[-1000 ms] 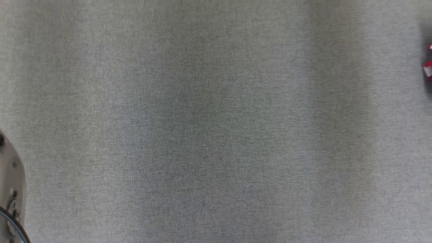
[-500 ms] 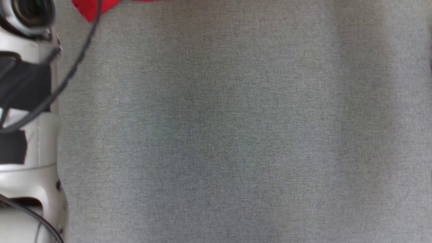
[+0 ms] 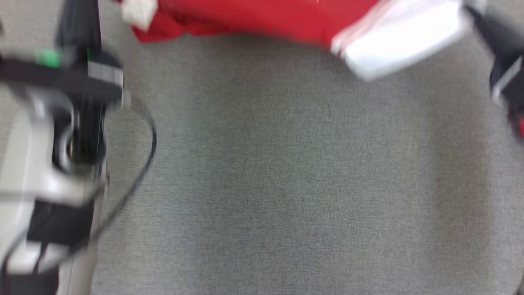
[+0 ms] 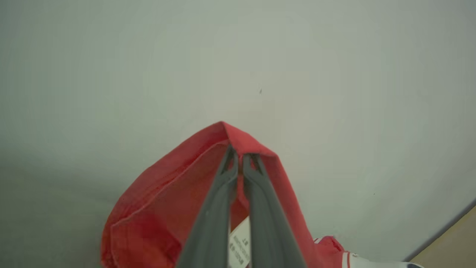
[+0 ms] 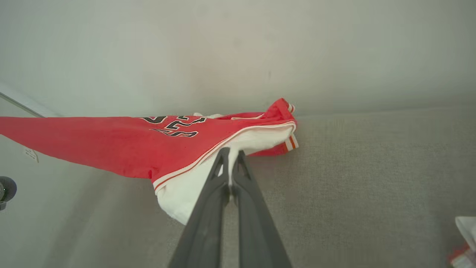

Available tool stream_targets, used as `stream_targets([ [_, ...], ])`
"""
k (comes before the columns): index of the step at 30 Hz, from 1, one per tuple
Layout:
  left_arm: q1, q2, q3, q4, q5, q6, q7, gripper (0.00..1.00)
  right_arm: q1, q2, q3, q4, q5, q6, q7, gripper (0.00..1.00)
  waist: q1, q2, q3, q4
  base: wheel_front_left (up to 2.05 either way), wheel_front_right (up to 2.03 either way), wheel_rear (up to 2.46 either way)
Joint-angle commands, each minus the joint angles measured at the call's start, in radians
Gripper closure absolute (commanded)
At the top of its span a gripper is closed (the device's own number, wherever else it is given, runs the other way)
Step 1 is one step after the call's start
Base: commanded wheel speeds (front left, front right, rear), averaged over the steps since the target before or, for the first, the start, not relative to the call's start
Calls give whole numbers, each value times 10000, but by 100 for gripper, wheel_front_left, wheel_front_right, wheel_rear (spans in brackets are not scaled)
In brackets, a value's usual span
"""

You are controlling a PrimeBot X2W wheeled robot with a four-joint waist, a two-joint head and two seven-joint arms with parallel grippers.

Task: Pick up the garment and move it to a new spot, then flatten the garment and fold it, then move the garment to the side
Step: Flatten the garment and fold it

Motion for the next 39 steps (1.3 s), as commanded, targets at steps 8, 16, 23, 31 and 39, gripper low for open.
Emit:
stream_targets([
  [8,4441,866,424,-3169,-604,1274,1404,100,3014,934,-1320,-3165,127,-7,2939,100,1,1,-1296,375,0,0,0],
  [16,7028,1023,547,-4772,-836,2269,2173,100,5101,1137,-1527,-4671,687,-7,5018,100,1,1,-1899,515,0,0,0],
  [23,8082,1232,308,-4806,-436,2783,2484,100,6844,970,-1649,-5200,480,1,6741,100,1,1,-2065,646,0,0,0],
  [31,8869,1598,110,-4443,192,3331,2719,100,8323,871,-1625,-5401,390,18,7252,100,1,1,-2168,827,0,0,0],
  [39,9639,1343,-22,-4344,666,4298,2697,100,9882,1072,-1471,-5694,499,20,7289,100,1,1,-2302,800,0,0,0],
])
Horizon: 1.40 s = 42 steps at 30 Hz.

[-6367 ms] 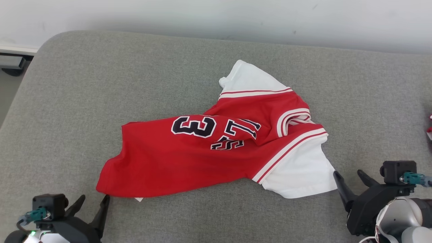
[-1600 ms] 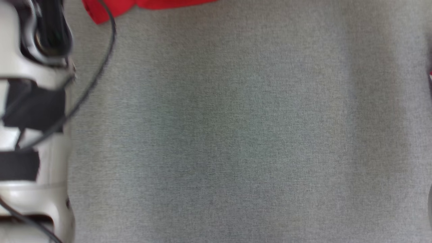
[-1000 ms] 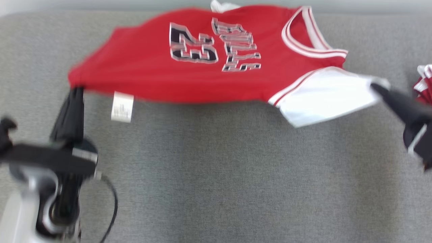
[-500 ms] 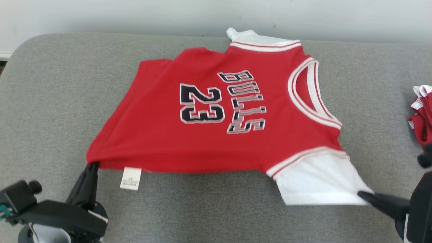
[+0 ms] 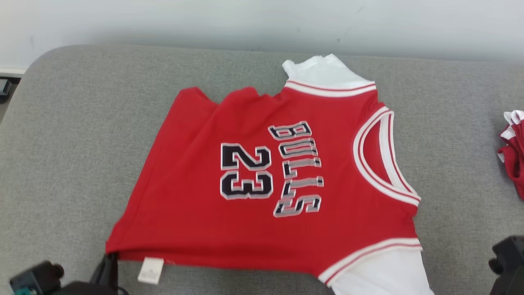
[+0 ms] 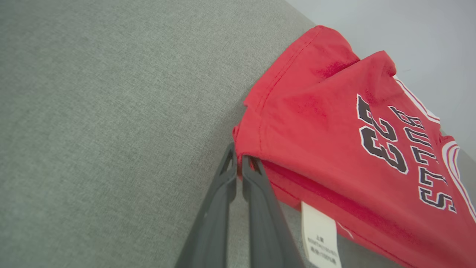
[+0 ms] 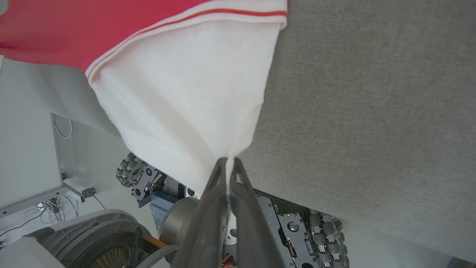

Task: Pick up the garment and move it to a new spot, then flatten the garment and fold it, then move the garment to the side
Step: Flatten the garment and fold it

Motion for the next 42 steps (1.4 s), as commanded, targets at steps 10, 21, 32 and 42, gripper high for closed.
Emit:
stream_targets([
  [10,824,-141,-109,-242,155,589,136,100,1053,205,-289,-488,556,51,-695,100,0,-1,-107,-132,0,0,0],
  [21,-572,-57,46,-767,169,-74,-476,100,-1360,152,541,-200,688,40,-3863,100,0,-1,-44,-340,0,0,0],
  [32,-2277,129,55,-1259,492,-145,-478,100,-4027,177,186,408,270,38,-7378,100,0,-1,-374,-419,0,0,0],
  [42,-3807,238,-12,-837,1005,-284,-864,100,-5556,-85,920,1562,-288,39,-8533,100,0,-1,-814,-591,0,0,0],
])
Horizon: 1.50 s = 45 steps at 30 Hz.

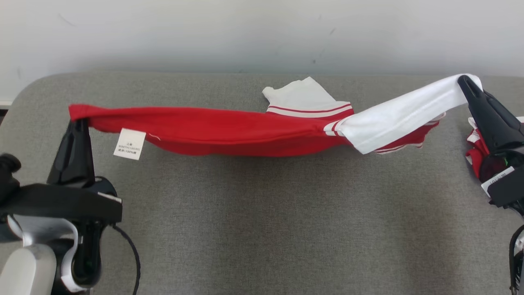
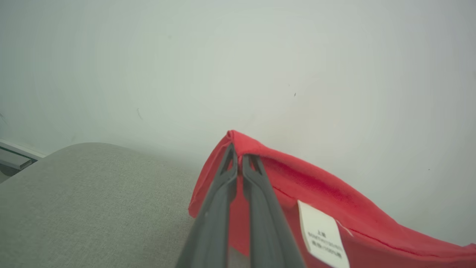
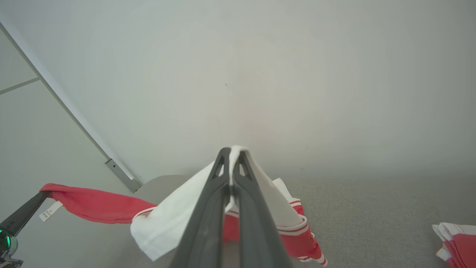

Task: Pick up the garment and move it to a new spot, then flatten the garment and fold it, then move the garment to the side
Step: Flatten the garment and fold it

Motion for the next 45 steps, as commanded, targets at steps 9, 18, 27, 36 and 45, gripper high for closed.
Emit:
stream_targets([
  [9,-728,-24,-176,250,209,-28,-87,100,-199,46,343,461,142,21,-501,100,-1,-1,-161,-156,0,0,0],
  [18,-903,-15,-304,354,231,-41,-13,100,-329,80,502,677,288,21,-663,100,-1,-1,-24,-109,0,0,0],
  [27,-3113,-225,-494,1788,118,-518,92,100,-2265,-12,1270,1723,42,23,-914,100,-1,-1,1189,-125,0,0,0],
  [36,-6718,-223,-738,4057,617,-991,53,100,-5844,-195,2045,4019,-550,21,-2274,100,-1,-1,3085,-249,0,0,0],
  [45,-9692,-487,-441,5338,527,-1360,-556,100,-9941,174,1684,6976,-1109,21,-4796,100,-1,-1,4525,-672,0,0,0],
])
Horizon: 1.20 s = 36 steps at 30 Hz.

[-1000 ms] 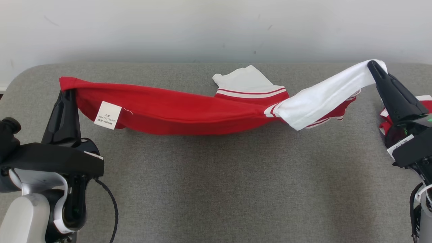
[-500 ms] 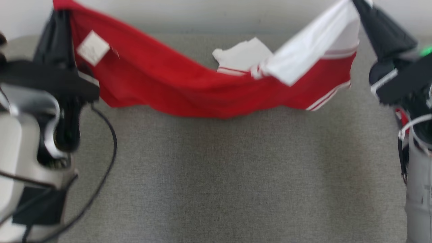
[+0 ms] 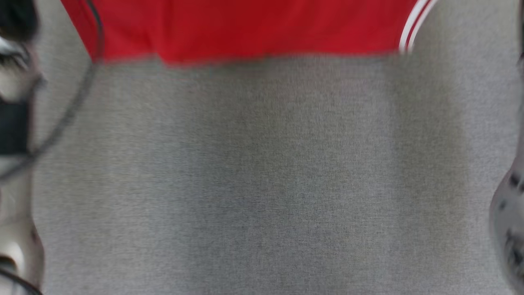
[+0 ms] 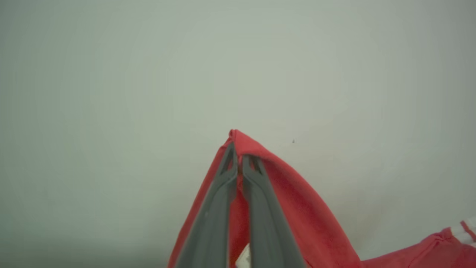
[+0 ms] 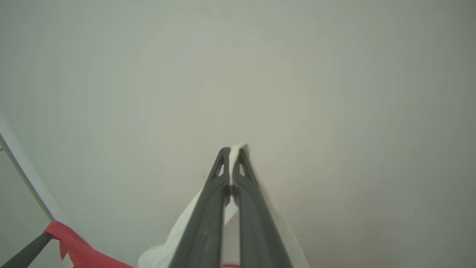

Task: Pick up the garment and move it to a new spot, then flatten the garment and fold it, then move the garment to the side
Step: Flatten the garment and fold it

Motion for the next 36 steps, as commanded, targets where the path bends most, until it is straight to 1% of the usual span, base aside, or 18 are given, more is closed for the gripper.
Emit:
stream_targets([
  [1,-322,35,76,132,-21,-107,-277,100,-424,-5,-123,246,83,21,-404,100,-5,-3,754,-364,0,0,0],
  [2,-502,-63,272,281,-186,-129,-596,100,-823,42,-159,581,154,21,-938,100,-5,-3,729,-455,0,0,0],
  [4,-980,83,380,576,-6,-209,-1121,100,-1505,71,-263,1241,426,21,-1885,100,-5,-3,607,-587,0,0,0],
  [5,-1228,60,443,691,-82,-301,-1338,100,-1828,86,-155,1570,603,21,-2320,100,-5,-3,547,-664,0,0,0],
  [8,-1741,184,413,1001,151,-552,-1972,100,-2592,59,169,2365,899,21,-3643,100,-5,-3,344,-893,0,0,0],
  [10,-2069,322,332,1273,291,-757,-2209,100,-2956,69,483,2666,1078,21,-4260,100,-5,-3,271,-1047,0,0,0],
  [12,-2255,321,109,1461,505,-977,-2389,100,-3121,75,761,2777,1257,21,-4566,100,-5,-3,246,-1165,0,0,0],
  [14,-2453,367,30,1655,581,-1108,-2498,100,-3248,51,1081,2603,777,21,-4739,100,-5,-3,304,-1285,0,0,0],
  [16,-2385,367,-55,1915,610,-1171,-2573,100,-3078,47,1105,2553,786,21,-4797,100,-5,-3,425,-1336,0,0,0],
  [18,-2120,418,-225,2186,748,-1216,-2622,100,-2741,36,1484,2553,766,21,-4801,100,-5,-3,565,-1349,0,0,0],
  [20,-1871,493,-308,2495,856,-1257,-2701,100,-2390,-188,1930,2559,939,20,-4767,100,-5,-3,675,-1327,0,0,0],
  [21,-1871,493,-308,2495,856,-1257,-2701,100,-2390,-188,1930,2559,939,20,-4767,100,-5,-3,675,-1327,0,0,0],
  [23,-1627,499,-365,2775,831,-1344,-2790,100,-2050,-563,2465,2463,1050,21,-4675,100,-5,-3,717,-1306,0,0,0],
  [27,-1155,445,-554,3259,826,-1645,-2876,100,-1088,-1249,3193,2171,1791,20,-3869,100,-5,-3,633,-1170,0,0,0],
  [28,-871,313,-661,3414,746,-1861,-2908,100,-542,-1726,3570,1879,2024,22,-3136,100,-5,-3,485,-1075,0,0,0],
  [33,-301,241,-995,3354,565,-2374,-2927,100,1161,-2917,3954,481,2826,18,-676,100,-5,-3,-94,-834,0,0,0],
  [36,101,352,-1230,3030,386,-2562,-2730,100,2393,-3595,4008,-612,3309,11,1318,100,-5,-3,-463,-784,0,0,0],
])
